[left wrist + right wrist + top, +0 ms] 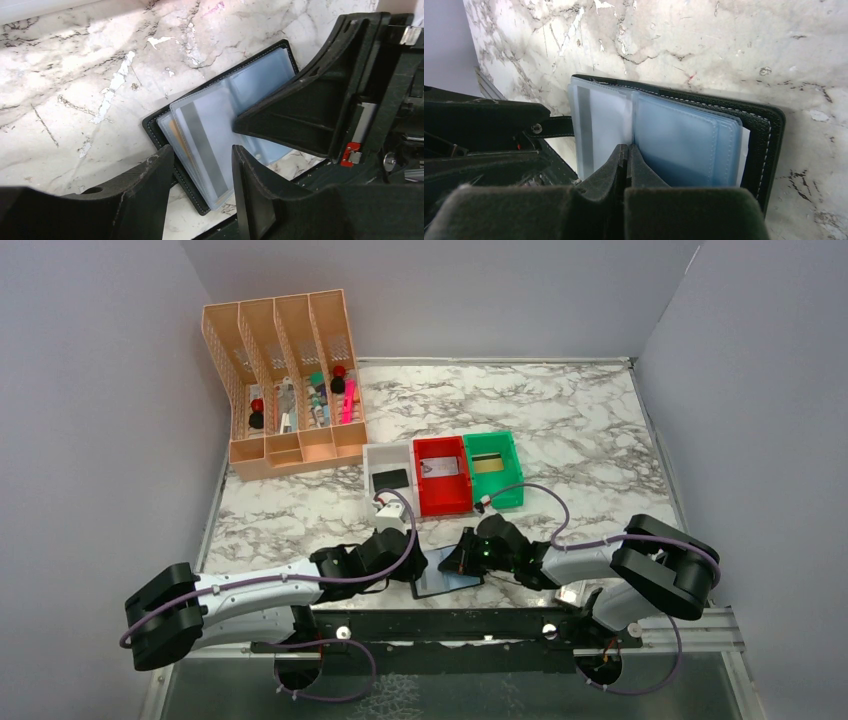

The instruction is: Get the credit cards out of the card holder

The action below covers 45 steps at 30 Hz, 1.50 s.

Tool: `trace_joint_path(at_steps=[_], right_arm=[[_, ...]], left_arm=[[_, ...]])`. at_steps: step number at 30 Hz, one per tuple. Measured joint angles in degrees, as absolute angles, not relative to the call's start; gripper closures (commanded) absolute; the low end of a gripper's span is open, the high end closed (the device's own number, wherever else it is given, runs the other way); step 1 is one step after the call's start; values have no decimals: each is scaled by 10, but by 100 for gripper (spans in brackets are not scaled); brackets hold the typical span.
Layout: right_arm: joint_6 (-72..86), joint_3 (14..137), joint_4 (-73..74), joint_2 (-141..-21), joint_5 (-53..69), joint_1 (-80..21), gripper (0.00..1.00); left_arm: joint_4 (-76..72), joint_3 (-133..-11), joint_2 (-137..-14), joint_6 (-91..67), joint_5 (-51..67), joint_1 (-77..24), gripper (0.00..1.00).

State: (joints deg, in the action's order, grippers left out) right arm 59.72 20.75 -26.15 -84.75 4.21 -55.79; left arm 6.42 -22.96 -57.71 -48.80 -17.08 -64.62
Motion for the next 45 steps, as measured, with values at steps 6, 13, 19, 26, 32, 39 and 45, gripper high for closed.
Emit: trace_joint_path(at_steps=[6,13,19,26,32,39,45], right_arm=[[605,194,-284,-848,49,-550,99],[606,191,-291,-850,55,-547,99],[606,191,-291,-850,55,-547,99],[606,191,-291,-850,55,-547,99],[605,191,-291,-850,55,-547,99],[604,192,-291,-851,56,-547,99],[604,194,-291,-853,58,-546,99]], left_arm=[[62,-232,-608,-474,-172,-633,50],[16,-232,-623,-452,-161,-611,50],[-22,-232,-628,-434,-142,-589,50],[-71,-232,-677,-409,-97,-560,50],[-80,-242,-726,-396,-64,-553,51],[-76,-248,-717,-396,-48,-551,51],[-76,-249,-694,-395,-28,-551,54]])
